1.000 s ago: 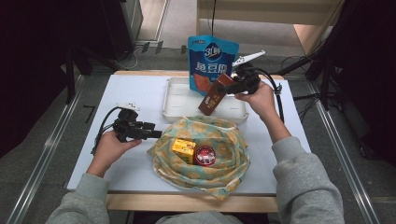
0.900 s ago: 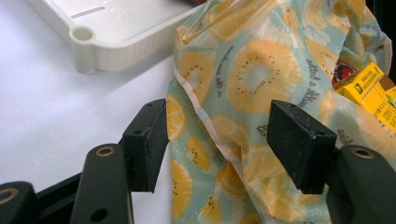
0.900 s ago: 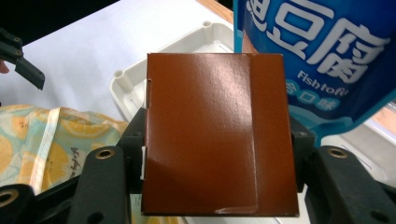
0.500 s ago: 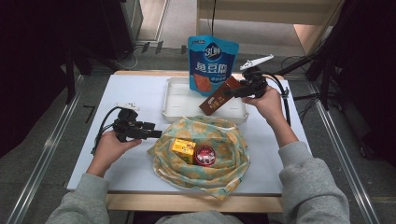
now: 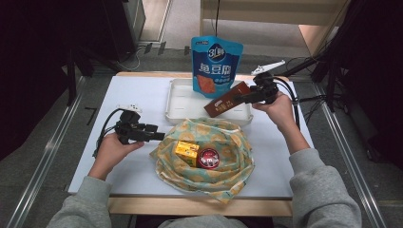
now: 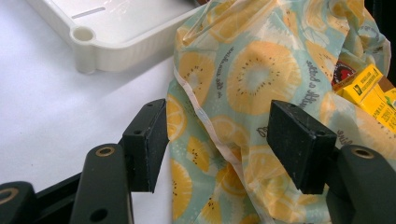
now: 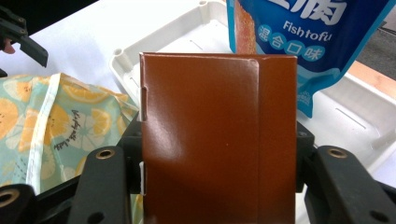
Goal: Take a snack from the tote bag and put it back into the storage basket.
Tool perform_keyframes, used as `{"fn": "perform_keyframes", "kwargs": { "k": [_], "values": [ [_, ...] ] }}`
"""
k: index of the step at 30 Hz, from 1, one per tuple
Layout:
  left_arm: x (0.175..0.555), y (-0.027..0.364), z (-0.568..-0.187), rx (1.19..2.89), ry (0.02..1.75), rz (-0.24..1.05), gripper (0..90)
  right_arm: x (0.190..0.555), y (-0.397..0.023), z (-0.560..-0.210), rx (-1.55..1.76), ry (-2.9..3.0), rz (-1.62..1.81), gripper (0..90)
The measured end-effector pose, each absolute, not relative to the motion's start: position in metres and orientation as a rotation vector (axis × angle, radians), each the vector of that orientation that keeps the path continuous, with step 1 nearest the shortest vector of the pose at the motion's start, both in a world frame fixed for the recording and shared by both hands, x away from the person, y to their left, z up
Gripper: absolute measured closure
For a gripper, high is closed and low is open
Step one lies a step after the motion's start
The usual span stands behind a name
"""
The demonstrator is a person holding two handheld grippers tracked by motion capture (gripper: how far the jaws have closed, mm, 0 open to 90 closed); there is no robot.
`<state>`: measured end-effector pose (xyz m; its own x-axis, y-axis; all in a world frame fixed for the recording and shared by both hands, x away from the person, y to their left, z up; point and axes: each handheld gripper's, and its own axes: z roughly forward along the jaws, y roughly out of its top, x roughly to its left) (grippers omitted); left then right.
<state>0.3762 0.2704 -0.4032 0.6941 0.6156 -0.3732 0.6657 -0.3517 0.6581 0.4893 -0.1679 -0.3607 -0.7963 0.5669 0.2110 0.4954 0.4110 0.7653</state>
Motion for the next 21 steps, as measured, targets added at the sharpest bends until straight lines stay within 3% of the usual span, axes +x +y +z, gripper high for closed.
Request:
{"fn": "perform_keyframes", "kwargs": {
  "k": [21],
  "values": [
    [0.376,0.268,-0.404,2.074,0.977,-0.08,38.8,0.482,-0.19,-0.382,1.013,2.618,1.345,45.7]
  ]
}}
